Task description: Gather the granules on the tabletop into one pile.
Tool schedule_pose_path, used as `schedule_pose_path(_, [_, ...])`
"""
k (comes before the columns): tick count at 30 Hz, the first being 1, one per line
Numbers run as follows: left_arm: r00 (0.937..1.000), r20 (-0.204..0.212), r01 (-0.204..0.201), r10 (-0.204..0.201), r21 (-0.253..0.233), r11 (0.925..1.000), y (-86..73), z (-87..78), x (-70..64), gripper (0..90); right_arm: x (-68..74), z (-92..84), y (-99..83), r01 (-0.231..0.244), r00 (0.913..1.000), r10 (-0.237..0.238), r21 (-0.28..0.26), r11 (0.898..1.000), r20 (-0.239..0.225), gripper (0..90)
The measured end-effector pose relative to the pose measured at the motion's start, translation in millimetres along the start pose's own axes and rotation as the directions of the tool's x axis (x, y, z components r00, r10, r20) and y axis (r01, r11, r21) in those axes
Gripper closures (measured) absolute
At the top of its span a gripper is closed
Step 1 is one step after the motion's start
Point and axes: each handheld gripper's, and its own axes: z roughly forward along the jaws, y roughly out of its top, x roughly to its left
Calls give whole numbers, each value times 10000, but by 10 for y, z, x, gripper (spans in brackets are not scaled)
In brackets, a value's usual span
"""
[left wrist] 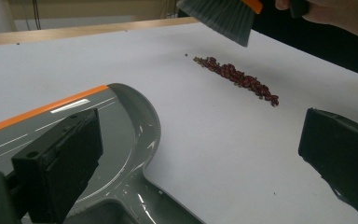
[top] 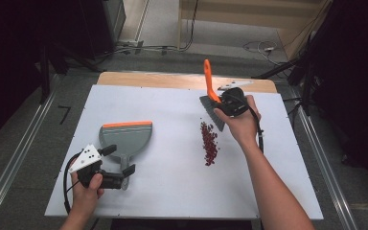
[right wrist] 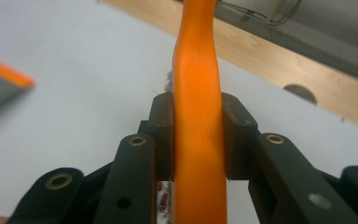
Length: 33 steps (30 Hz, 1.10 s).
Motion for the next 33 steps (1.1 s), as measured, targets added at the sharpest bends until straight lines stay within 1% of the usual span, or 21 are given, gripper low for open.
schedule_pose_path(1, [10000, 9, 3, -3, 0, 10000, 0, -4, 2, 1, -9, 71, 15, 771, 9970, -773, 145, 9969, 97, 685])
schedule_pose_path(2, [10000, -24, 16, -16, -3, 10000, 1, -8, 2, 1, -12, 149, 4, 1692, 9853, -1693, 28, 9856, 232, 684])
schedule_pose_path(3, [10000, -29, 24, -24, 2, 10000, 1, -12, 7, 1, -21, 229, -11, 2454, 9691, -2452, -54, 9694, 276, 684])
schedule_pose_path(5, [10000, -51, 74, -74, -26, 10000, -4, -18, 24, 1, -49, 368, -8, 3175, 9479, -3177, 149, 9482, 222, 684])
schedule_pose_path(7, [9999, -84, 132, -133, -30, 9999, -11, -23, 42, 1, -60, 478, -16, 3820, 9235, -3822, 114, 9241, 339, 684])
schedule_pose_path(8, [9998, -80, 161, -161, -20, 9999, -13, -25, 52, 1, -59, 523, -13, 3986, 9165, -3988, 153, 9170, 305, 684])
schedule_pose_path(10, [9998, -100, 179, -179, -26, 9998, -16, -26, 63, 1, -42, 605, -22, 4064, 9133, -4072, 428, 9127, 116, 684])
schedule_pose_path(11, [9998, -98, 188, -188, -19, 9998, -17, -27, 65, 1, -31, 639, -35, 4258, 9043, -4269, 582, 9029, 71, 684])
schedule_pose_path(12, [9998, -90, 184, -184, -1, 9998, -18, -27, 66, 1, -17, 658, -48, 4306, 9022, -4312, 645, 9002, -60, 685])
schedule_pose_path(13, [9998, -91, 178, -178, 8, 9998, -19, -27, 65, 1, -1, 659, -52, 4265, 9045, -4257, 555, 9028, -263, 686])
schedule_pose_path(14, [9998, -88, 169, -169, 6, 9999, -21, -26, 64, 1, 20, 653, -52, 4310, 9024, -4295, 668, 8999, -352, 689])
schedule_pose_path(15, [9998, -71, 162, -162, -4, 9999, -22, -26, 64, 1, 41, 653, -54, 4342, 9004, -4301, 698, 8981, -657, 691])
schedule_pose_path(17, [9999, -40, 133, -133, -12, 9999, -22, -27, 62, 1, 90, 639, -76, 4585, 8874, -4510, 815, 8849, -952, 691])
schedule_pose_path(18, [9999, -36, 135, -135, -37, 9999, -21, -26, 58, 1, 112, 625, -91, 4620, 8852, -4527, 894, 8824, -1072, 691])
schedule_pose_path(20, [9999, -22, 118, -118, -60, 9999, -17, -30, 48, 1, 140, 599, -129, 4766, 8753, -4638, 818, 8753, -1373, 689])
schedule_pose_path(22, [10000, -41, 82, -83, -50, 10000, -13, -32, 38, 1, 169, 563, -178, 4760, 8748, -4617, 831, 8755, -1467, 688])
schedule_pose_path(23, [10000, -45, 59, -59, -44, 10000, -13, -31, 37, 1, 179, 547, -202, 4818, 8707, -4674, 745, 8731, -1531, 687])
schedule_pose_path(25, [10000, -70, 47, -47, 7, 10000, -17, -25, 38, 1, 187, 517, -243, 4765, 8715, -4613, 645, 8768, -1664, 685])
schedule_pose_path(26, [10000, -72, 47, -47, 34, 10000, -19, -23, 40, 1, 194, 503, -263, 4794, 8678, -4625, 614, 8754, -1819, 684])
schedule_pose_path(27, [10000, -72, 65, -65, 27, 10000, -21, -20, 40, 1, 201, 486, -280, 4888, 8622, -4717, 584, 8705, -1846, 682])
schedule_pose_path(33, [10000, -83, 29, -28, 36, 10000, -17, -19, 35, 1, 285, 380, -394, 5097, 8452, -4892, 495, 8589, -2152, 678])
